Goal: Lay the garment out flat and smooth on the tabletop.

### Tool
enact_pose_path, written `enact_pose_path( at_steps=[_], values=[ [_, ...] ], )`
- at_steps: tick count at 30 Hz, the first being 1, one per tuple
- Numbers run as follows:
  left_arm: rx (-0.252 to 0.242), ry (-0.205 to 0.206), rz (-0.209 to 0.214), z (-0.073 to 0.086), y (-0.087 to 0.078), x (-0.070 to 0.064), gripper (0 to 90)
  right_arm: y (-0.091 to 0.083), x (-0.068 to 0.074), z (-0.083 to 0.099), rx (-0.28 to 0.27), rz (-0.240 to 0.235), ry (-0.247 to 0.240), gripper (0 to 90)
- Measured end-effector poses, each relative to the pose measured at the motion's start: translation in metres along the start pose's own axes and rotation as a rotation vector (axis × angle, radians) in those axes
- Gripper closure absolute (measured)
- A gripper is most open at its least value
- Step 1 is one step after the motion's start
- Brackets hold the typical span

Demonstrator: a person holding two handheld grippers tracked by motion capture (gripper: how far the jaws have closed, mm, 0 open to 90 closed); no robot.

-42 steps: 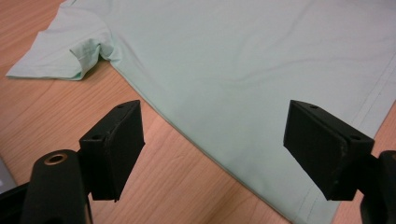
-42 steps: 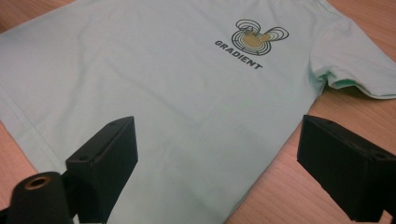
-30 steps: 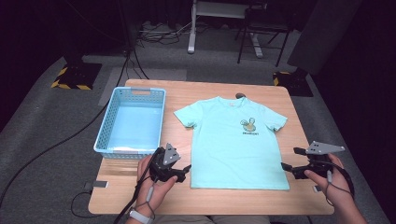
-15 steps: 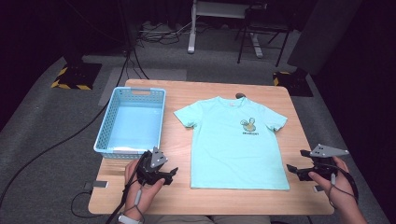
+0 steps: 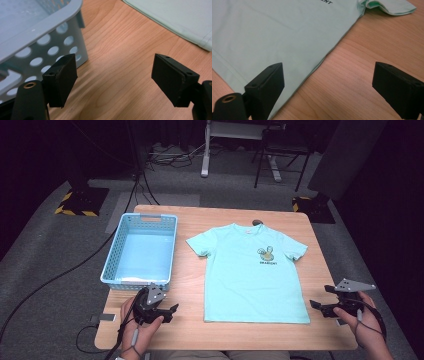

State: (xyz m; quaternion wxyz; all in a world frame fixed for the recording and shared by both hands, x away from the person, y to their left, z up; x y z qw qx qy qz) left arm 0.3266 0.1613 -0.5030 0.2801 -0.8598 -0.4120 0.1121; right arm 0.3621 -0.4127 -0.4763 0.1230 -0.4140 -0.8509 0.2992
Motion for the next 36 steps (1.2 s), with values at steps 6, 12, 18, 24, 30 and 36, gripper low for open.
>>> enact_pose_path(
  at_steps=[6,12,18,24,30,36],
  values=[
    [0.006,-0.029,-0.02,0.012,-0.007,0.008,20.4,-0.002,-0.002,0.015,0.01,0.009,0.028,10.7],
    [0.013,-0.06,-0.034,0.025,-0.013,0.012,20.3,-0.004,-0.005,0.028,0.02,0.019,0.051,10.5],
    [0.027,-0.091,-0.049,0.035,-0.019,0.021,19.8,-0.003,-0.006,0.043,0.03,0.026,0.077,10.0],
    [0.047,-0.113,-0.074,0.046,-0.023,0.032,17.9,-0.002,-0.004,0.057,0.043,0.031,0.109,9.4],
    [0.048,-0.142,-0.093,0.053,-0.028,0.041,15.4,0.0,0.001,0.065,-0.005,0.064,0.097,5.6],
    [0.05,-0.14,-0.093,0.054,-0.03,0.043,14.8,0.001,0.003,0.064,-0.001,0.071,0.1,3.7]
  ],
)
Point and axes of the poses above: each handheld gripper's, and its own axes: y roughly forward along the jaws, z roughly out of its underside, x roughly to its left, the point moved 3 cm from there along y, roughly forward along the jaws, and after that the axes turned 7 degrees about -x, right-handed, at the moved point
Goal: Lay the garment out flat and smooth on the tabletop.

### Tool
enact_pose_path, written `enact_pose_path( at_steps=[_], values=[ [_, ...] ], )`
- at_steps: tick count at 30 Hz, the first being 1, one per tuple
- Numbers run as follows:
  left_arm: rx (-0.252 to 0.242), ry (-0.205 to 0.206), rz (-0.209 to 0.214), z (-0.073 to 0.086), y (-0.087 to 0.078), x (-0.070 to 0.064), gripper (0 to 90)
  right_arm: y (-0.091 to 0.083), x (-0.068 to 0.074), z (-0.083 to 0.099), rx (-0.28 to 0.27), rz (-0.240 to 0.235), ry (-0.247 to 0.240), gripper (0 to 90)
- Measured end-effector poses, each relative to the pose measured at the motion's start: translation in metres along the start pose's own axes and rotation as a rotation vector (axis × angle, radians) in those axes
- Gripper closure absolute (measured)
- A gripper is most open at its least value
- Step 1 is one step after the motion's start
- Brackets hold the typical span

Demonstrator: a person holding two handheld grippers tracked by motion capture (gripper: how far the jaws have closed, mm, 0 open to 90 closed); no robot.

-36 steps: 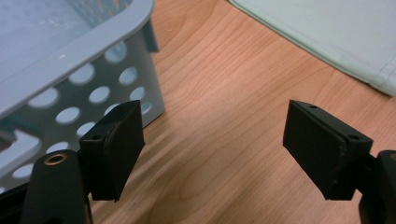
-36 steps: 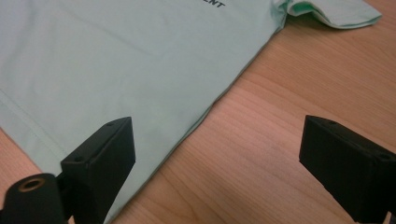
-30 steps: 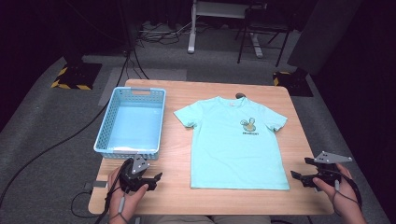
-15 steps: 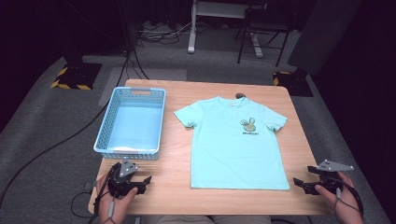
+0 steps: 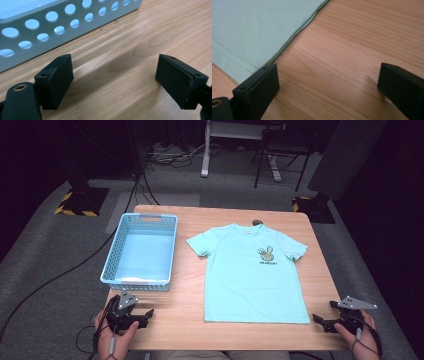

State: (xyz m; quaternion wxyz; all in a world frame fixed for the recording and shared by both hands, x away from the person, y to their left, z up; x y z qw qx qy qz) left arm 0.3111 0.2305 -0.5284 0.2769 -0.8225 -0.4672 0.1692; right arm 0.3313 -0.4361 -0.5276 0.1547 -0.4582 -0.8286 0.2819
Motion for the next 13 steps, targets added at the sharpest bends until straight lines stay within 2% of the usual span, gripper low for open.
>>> enact_pose_path(
  at_steps=[13],
  values=[
    [0.0,0.001,0.001,0.0,0.0002,0.0,14.1,0.0006,0.0024,-0.0001,0.003,-0.016,-0.008,2.4]
  ],
)
Point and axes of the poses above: each handheld gripper's, and its own axes: y roughly forward along the jaws, z roughly out of its underside, x roughly to its left, the point moved 3 cm from there along y, roughly forward along the jaws, and after that the axes turned 7 degrees about -x, right-handed, at the moved point
